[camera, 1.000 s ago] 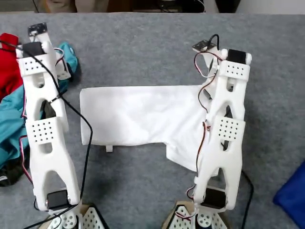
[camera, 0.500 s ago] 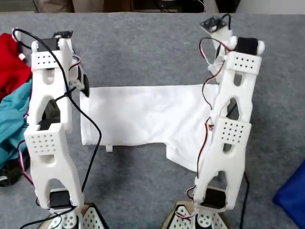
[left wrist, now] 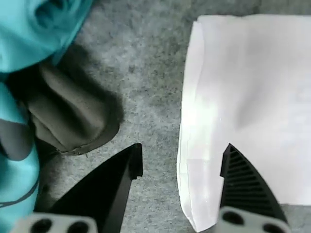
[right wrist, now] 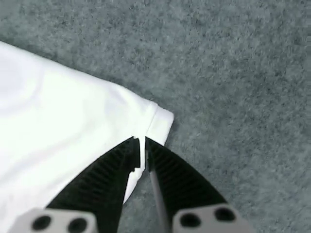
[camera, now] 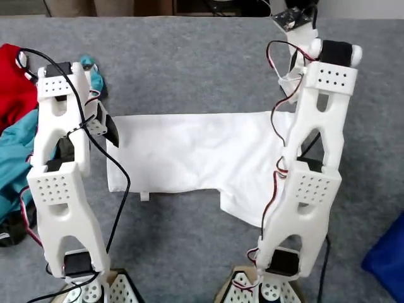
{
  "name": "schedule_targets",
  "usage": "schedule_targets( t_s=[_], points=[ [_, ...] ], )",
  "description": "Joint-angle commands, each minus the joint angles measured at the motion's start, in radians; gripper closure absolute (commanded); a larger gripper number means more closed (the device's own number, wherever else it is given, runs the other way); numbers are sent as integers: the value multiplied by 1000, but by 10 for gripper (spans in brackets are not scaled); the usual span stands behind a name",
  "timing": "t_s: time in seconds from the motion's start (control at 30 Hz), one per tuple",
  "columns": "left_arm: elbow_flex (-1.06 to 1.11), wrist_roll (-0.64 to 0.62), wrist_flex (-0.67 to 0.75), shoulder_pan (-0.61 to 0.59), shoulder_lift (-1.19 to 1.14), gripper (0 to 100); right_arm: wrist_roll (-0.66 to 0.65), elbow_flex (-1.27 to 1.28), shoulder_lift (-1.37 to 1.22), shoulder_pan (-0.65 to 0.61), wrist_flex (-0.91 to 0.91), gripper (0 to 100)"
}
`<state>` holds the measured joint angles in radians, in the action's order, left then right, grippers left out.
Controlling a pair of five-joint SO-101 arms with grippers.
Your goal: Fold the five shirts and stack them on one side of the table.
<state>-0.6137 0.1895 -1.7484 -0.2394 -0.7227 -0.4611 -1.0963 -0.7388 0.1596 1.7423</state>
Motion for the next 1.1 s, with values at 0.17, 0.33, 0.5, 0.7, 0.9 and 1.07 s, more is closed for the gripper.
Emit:
schedule_targets(
  t_s=[0.17, 0.33, 0.5, 0.7, 0.9, 1.07],
  points=[
    [-17, -172, -8, 46, -8, 730, -15, -4, -99, 19, -98, 954],
    [-28, -176, -6, 75, -24, 730, -21, -2, -122, 16, -112, 954],
    [-44, -207, 3, 77, -58, 730, -21, -2, -145, 16, -127, 954],
    [-141, -204, 12, 49, -206, 735, -21, -4, -177, 18, -149, 954],
    [-239, -209, -8, 54, -302, 750, -23, -4, -189, 21, -160, 954],
    [-261, -206, -8, 58, -309, 940, -23, -4, -189, 28, -160, 955]
  ],
)
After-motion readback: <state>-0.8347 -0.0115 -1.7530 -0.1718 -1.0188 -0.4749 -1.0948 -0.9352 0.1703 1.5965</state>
